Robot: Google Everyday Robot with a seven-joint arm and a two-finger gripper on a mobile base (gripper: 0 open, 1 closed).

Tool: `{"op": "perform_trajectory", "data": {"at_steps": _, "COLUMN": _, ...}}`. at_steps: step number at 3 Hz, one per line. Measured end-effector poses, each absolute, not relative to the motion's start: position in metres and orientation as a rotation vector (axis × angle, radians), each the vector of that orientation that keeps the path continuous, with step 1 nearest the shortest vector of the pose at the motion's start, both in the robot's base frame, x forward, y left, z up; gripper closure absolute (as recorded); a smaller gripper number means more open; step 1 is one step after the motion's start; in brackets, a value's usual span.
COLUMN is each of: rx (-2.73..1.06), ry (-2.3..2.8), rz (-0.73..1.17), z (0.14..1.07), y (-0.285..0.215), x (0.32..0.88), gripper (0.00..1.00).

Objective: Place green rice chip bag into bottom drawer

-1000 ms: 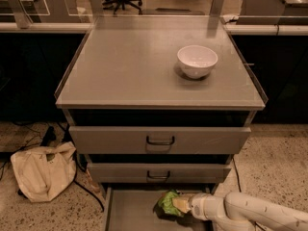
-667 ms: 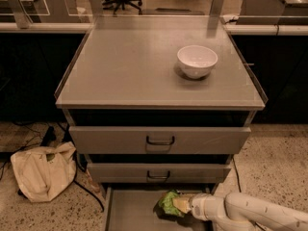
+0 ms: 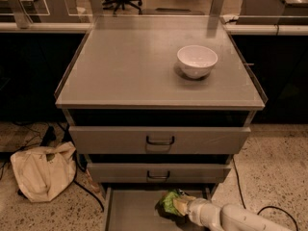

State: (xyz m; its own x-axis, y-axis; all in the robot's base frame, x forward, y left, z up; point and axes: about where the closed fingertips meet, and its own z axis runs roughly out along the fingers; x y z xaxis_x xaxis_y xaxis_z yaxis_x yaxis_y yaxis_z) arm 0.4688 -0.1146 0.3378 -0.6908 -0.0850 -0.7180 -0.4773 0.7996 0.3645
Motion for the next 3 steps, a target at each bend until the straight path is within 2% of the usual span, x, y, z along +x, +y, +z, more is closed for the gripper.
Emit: {"op": "perform_trajectory", "data": {"at_steps": 3, "rx": -0.296, "ry": 2.297, "rz": 0.606, "z": 0.284, "y": -0.130, "x": 0.492, "gripper": 1.00}}
